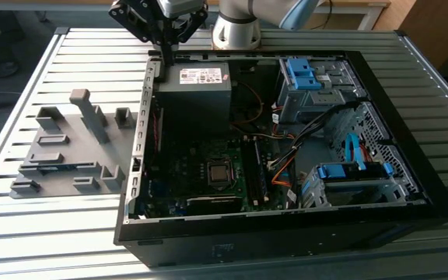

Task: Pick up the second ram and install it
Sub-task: 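Reach for the second ram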

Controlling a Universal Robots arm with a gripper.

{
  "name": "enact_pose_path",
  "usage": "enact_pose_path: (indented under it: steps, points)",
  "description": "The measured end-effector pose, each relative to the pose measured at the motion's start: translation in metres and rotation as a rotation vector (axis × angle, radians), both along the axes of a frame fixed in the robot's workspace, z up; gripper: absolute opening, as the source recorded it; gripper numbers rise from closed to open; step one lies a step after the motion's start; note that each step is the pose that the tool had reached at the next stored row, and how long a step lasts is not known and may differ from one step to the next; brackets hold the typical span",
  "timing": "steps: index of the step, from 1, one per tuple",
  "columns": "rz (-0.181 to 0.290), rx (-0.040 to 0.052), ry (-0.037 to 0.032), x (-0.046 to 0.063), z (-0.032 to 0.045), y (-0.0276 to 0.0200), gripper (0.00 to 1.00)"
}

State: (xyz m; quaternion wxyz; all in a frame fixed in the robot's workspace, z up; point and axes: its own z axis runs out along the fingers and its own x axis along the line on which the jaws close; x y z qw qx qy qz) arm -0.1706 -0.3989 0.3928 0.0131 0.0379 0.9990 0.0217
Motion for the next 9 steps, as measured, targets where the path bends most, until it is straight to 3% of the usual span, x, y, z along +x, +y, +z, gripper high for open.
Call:
enact_pose_path:
  steps: [9]
  points:
    - [0.000,0.0000,0.0000,-0.0018,0.0000,0.0000,0.11]
